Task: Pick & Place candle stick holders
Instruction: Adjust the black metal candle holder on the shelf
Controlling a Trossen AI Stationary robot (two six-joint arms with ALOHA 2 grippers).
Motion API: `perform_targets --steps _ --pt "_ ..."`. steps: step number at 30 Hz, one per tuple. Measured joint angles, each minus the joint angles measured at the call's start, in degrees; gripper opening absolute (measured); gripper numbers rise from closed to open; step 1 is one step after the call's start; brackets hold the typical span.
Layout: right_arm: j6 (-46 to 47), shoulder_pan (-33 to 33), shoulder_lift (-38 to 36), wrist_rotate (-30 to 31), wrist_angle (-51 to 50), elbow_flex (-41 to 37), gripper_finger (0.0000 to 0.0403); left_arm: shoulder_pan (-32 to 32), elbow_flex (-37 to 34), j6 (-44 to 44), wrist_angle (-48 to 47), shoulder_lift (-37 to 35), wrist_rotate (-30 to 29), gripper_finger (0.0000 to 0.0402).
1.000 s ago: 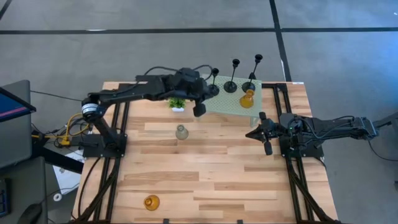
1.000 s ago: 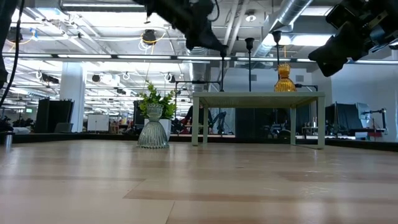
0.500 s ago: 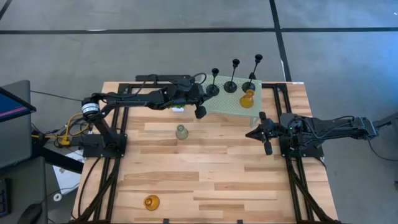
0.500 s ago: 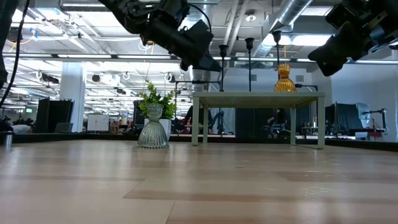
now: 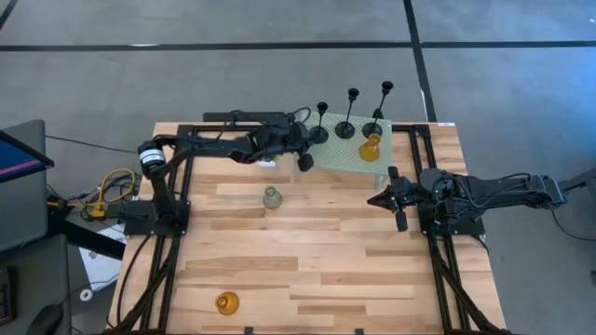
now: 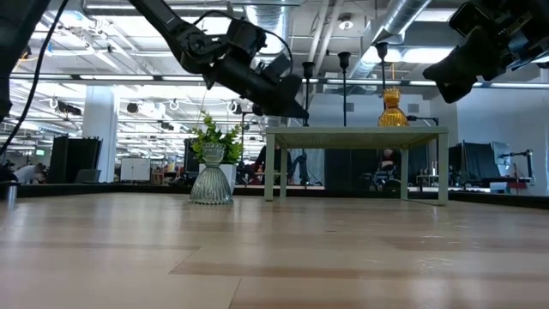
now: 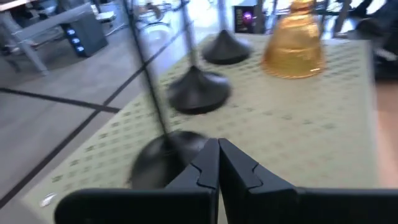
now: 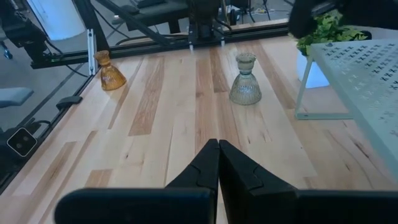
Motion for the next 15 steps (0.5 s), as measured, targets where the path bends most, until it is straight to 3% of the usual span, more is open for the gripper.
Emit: perform_targets --steps 15 --pt "-0.11 -0.04 0.01 0.30 -0.11 0.00 0.0000 1.54 0.00 -0.32 3.67 0.10 2.68 0.0001"
